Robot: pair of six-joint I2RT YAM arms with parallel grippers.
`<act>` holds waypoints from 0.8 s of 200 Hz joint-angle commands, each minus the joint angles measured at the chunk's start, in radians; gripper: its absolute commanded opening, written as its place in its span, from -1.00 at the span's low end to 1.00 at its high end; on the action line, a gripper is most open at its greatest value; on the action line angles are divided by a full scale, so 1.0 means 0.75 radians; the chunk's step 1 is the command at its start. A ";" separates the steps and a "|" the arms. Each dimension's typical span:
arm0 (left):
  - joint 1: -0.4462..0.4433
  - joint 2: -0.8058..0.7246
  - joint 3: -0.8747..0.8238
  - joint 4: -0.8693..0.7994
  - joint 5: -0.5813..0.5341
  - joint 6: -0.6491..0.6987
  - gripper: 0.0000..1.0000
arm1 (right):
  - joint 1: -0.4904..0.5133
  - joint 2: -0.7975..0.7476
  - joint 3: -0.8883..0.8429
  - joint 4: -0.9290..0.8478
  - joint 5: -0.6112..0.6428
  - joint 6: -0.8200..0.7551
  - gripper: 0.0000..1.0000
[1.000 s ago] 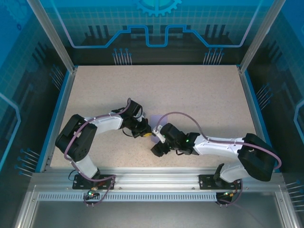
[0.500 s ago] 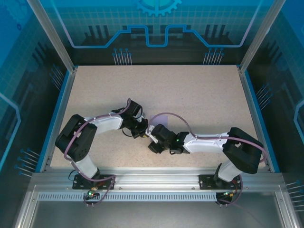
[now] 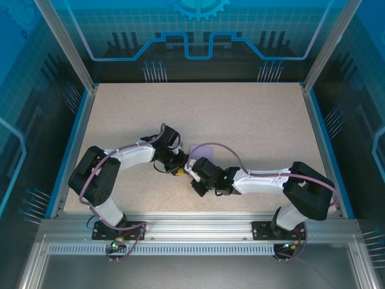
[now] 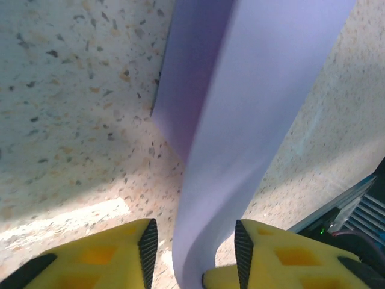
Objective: Fold a paper plane with a square sheet of paper (fold left side to right side)
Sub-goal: Third fold the triangle at the center of the table.
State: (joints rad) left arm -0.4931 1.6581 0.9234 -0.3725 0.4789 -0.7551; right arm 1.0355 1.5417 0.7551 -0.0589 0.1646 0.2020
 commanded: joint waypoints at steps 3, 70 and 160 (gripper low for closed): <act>0.053 -0.134 0.049 -0.140 -0.054 0.100 -0.02 | -0.021 -0.050 -0.042 -0.004 -0.077 0.057 -1.00; 0.081 -0.027 0.178 -0.103 0.004 0.258 -0.31 | -0.097 -0.100 -0.139 0.110 -0.235 0.193 -1.00; -0.080 0.430 0.532 -0.105 0.001 0.380 -0.62 | -0.152 -0.096 -0.178 0.166 -0.315 0.259 -1.00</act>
State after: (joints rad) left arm -0.5236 1.9179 1.2549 -0.4328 0.4755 -0.5159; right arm 0.9413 1.4864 0.6407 0.0353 -0.0380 0.3676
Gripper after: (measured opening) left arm 0.195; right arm 0.044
